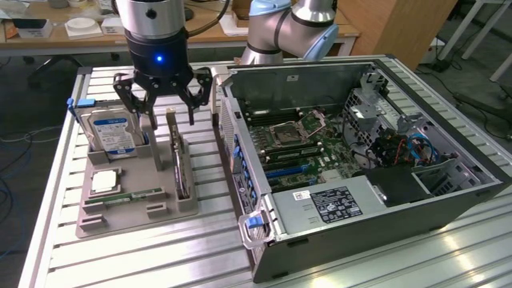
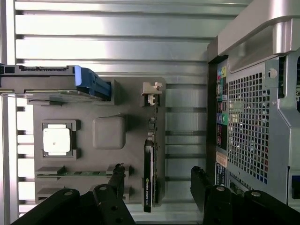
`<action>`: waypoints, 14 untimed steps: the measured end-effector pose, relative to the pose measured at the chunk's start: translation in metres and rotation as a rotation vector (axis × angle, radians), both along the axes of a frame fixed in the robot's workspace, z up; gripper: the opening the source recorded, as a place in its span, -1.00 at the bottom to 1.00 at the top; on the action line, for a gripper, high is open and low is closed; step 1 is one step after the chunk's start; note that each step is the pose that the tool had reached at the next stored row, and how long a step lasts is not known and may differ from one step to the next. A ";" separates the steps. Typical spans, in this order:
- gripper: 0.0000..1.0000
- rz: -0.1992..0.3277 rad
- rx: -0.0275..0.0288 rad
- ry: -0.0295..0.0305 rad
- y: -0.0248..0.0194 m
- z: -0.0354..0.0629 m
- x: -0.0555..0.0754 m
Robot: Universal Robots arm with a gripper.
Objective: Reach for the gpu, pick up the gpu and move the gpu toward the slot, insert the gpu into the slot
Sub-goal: 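Pick up the gpu and move the gpu toward the slot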
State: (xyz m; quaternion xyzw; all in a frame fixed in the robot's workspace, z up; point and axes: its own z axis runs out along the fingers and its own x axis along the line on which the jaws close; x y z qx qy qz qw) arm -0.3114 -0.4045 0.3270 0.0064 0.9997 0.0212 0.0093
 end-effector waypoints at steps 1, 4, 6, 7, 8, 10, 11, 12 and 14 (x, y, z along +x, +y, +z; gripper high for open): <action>0.36 0.000 -0.0001 0.0000 0.0000 -0.0003 0.000; 0.36 0.000 0.0000 -0.0001 -0.0001 -0.0014 0.000; 0.36 0.000 0.0000 -0.0001 -0.0001 -0.0022 0.000; 0.36 0.000 -0.0001 0.0000 -0.0001 -0.0027 0.000; 0.36 0.000 0.0000 0.0000 -0.0001 -0.0031 0.000; 0.36 0.000 -0.0001 0.0000 -0.0001 -0.0037 0.000; 0.36 0.000 -0.0001 0.0000 -0.0001 -0.0041 0.000; 0.36 0.000 0.0000 0.0000 -0.0001 -0.0044 0.000; 0.36 0.000 0.0000 0.0000 -0.0001 -0.0050 0.000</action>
